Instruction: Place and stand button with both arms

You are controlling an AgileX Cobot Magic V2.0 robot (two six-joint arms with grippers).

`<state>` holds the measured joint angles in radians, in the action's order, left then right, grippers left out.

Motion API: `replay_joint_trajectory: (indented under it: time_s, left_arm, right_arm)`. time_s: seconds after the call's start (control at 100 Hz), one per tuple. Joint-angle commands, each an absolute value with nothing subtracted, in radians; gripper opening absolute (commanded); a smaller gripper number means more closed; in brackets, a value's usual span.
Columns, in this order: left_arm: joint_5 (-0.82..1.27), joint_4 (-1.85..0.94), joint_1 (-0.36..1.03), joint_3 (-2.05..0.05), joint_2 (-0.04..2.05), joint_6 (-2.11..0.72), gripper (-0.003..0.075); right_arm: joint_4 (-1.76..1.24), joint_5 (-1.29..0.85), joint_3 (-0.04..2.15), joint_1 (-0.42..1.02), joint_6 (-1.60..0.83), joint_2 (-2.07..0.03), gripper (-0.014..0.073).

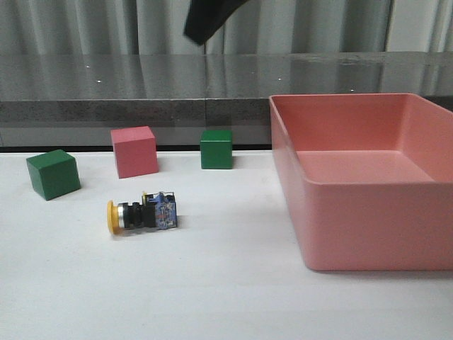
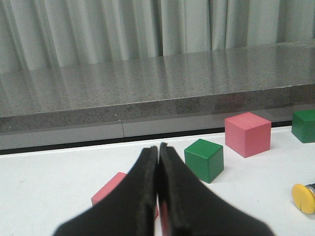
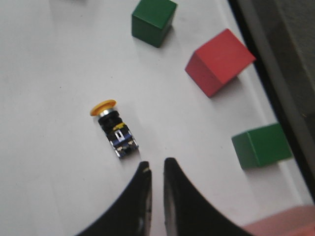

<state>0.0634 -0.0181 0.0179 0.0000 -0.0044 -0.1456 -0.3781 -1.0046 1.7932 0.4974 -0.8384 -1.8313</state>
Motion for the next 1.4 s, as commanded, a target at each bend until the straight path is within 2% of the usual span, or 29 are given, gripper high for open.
replay_joint_trajectory:
  time_s: [0.0,0.12,0.27,0.41,0.56,0.91,1.17,1.39]
  left_arm:
    - [-0.014,-0.019,0.015,0.045,-0.034,-0.133,-0.002]
    - [-0.014,-0.019,0.015,0.045,-0.034,-0.133,-0.002]
    - [-0.014,-0.019,0.015,0.045,-0.034,-0.133,-0.002]
    - [-0.014,-0.019,0.015,0.045,-0.034,-0.133,-0.002]
    - [-0.014,-0.019,0.015,0.045,-0.034,-0.133,-0.002]
    - [-0.022,-0.035,0.015,0.045,-0.034,-0.133,-0.002]
    - [-0.022,-0.048,0.015,0.045,-0.034,-0.133,-0.002]
    - [-0.02,-0.342,0.015,0.036,-0.034,-0.133,-0.002]
  right_arm:
    - [-0.408,-1.036,1.82,0.428,-0.801,-1.713,-0.0074]
    - [-0.408,-1.088,1.815,0.326,-0.725,-1.64,-0.006]
    - [-0.408,-1.039,1.729,0.211,-0.69,-1.519,-0.006]
    - [-0.408,-0.915,1.543,0.124,-0.681,-1.361,-0.006]
    - [-0.411,-0.711,1.251,0.054,-0.609,-1.149,-0.006]
    - [-0.411,-0.432,0.732,0.013,-0.55,-0.676,-0.006]
    - [-0.417,-0.442,0.562,0.013,-0.546,-0.443,-0.006]
    - [-0.417,-0.457,0.516,0.013,-0.546,-0.385,-0.006]
